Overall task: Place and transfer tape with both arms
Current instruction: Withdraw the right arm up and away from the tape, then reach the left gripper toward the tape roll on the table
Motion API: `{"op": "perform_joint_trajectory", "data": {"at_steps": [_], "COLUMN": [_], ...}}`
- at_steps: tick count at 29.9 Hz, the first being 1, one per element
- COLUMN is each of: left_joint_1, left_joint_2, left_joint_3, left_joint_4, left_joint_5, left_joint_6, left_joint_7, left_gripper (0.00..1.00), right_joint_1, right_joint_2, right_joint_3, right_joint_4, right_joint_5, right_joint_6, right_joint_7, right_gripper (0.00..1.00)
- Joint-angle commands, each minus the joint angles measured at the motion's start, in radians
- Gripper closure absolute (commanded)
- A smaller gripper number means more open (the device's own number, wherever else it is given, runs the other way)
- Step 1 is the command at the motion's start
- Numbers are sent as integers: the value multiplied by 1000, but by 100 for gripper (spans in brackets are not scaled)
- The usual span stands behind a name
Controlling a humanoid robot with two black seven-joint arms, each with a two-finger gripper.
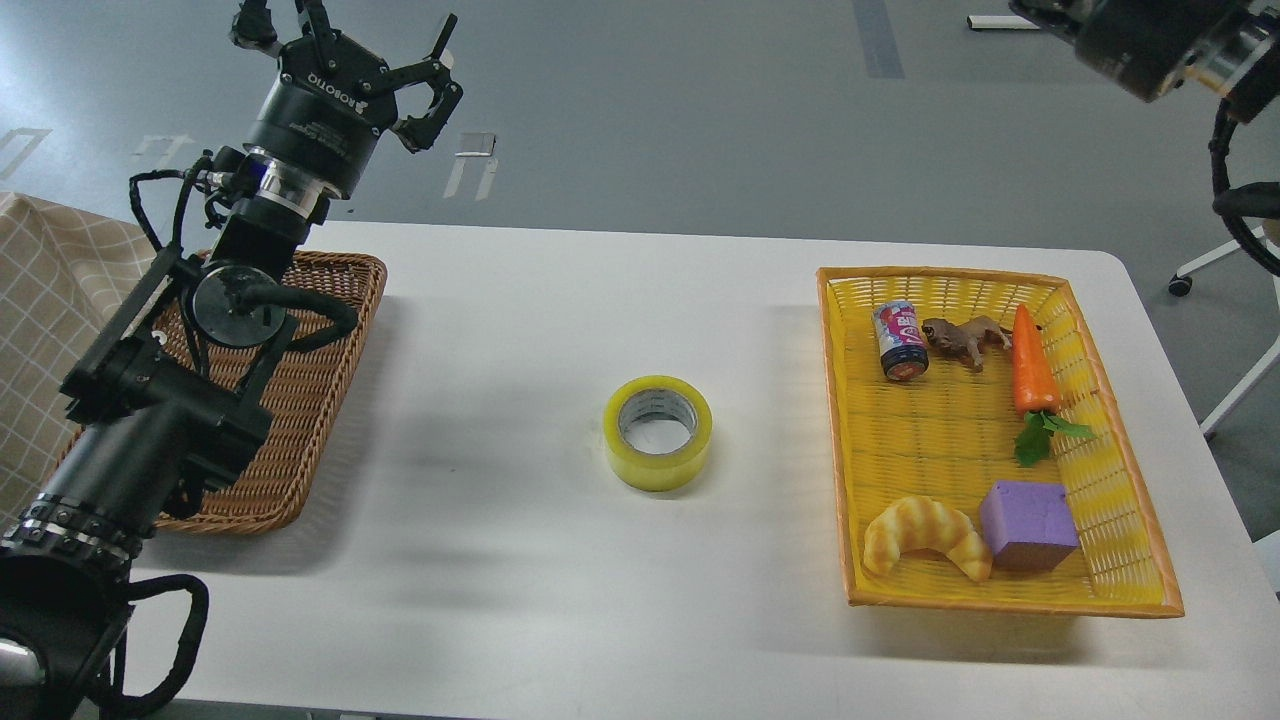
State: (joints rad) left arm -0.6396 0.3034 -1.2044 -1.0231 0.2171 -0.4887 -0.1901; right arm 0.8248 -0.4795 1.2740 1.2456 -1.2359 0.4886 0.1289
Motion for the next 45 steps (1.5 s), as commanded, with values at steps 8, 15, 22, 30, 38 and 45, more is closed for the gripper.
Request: {"op": "perform_joint_trajectory", "data": {"at_steps": [8, 15, 22, 30, 38, 45], "left_joint_1": [1, 3, 3, 8, 14, 12], "left_joint_2": [25, 52, 51, 54, 59, 59], "left_joint_3": [8, 8, 9, 28, 71, 89], "left_joint_4": [0, 0, 1, 3, 5, 5], "left_joint_5": [2, 2, 5, 13, 15, 103], "left_joint_6": [0, 0, 0, 0, 0, 0], "left_joint_7": [1, 1, 6, 9, 9, 3], "left_gripper": [2, 2, 2, 2, 2, 2], "right_joint_1": [-130, -193, -216, -233, -266, -299], "right_joint_2": [117, 234, 289, 337, 351, 343], "right_joint_3": [165, 266, 284, 304, 304, 307], "right_joint_4": [-41, -51, -52, -95, -104, -112], "right_joint_5": [337, 424, 538, 693, 783, 799], "right_joint_6": [0, 0, 0, 0, 0, 0], "right_joint_7": [0, 0, -2, -5, -9, -9], "right_gripper": [0, 0, 0, 0, 0, 0]}}
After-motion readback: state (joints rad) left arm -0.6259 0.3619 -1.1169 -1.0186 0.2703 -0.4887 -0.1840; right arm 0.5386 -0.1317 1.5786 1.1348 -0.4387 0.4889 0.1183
